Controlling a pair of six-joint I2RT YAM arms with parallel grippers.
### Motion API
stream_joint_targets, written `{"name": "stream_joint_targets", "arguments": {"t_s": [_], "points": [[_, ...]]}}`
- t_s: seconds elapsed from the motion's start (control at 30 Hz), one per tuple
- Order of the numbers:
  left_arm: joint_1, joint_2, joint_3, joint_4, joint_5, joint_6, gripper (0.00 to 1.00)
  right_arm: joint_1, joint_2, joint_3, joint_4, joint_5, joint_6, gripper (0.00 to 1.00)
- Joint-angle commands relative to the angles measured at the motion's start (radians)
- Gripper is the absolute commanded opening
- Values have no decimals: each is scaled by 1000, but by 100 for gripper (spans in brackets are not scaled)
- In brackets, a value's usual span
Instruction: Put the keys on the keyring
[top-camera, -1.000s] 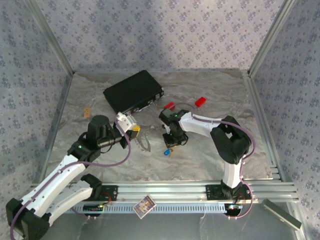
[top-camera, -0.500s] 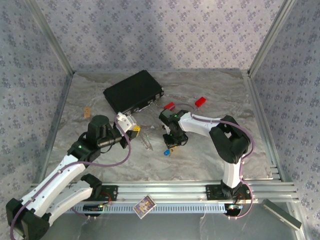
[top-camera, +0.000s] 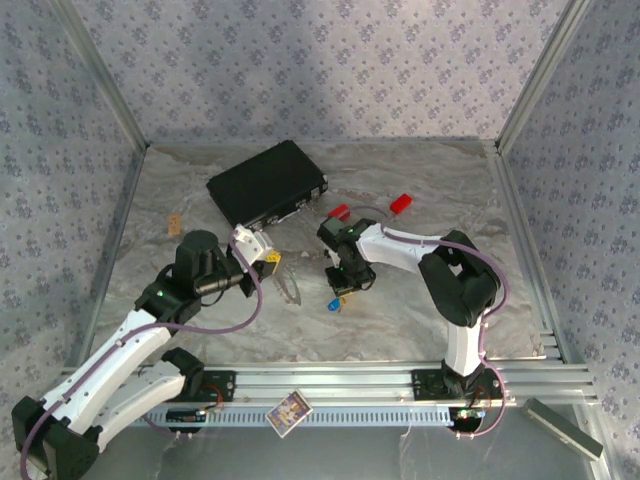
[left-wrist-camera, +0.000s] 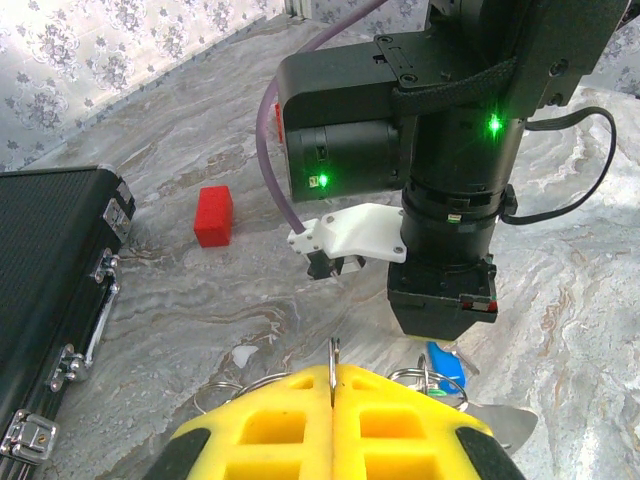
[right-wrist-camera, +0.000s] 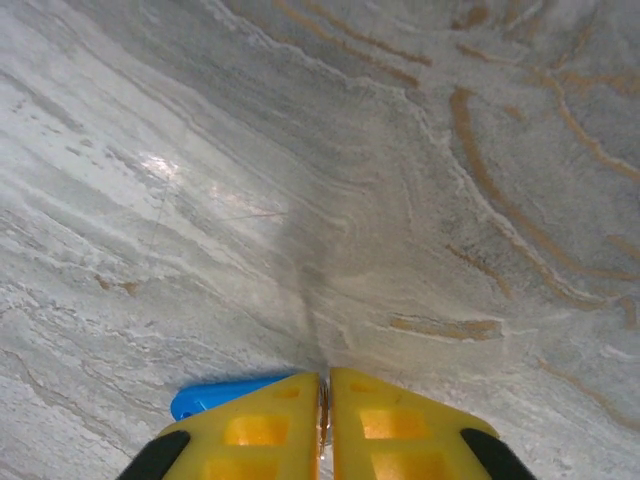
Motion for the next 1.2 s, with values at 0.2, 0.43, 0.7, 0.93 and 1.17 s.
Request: {"name": "stream_joint_targets", "arguments": {"t_s": [0.2,0.43,0.7,0.93,1.17], "points": [[-5,-9,24,23,7,14,0,9,-80,9,-12,61,-16,0],[-8,0,21,47,27,-14,0,21,-488,-209,269,156,-38,0],[-39,54,3,132,77,-87,0,2,-757,-393,548,52,-126,0],[-102,110,14,146,53,-93,0,2,-815,-440,643,-78,-171,0],[-135,148,12,172,54,-108,0,27,-836,-456,684,-141,-186,0]]}}
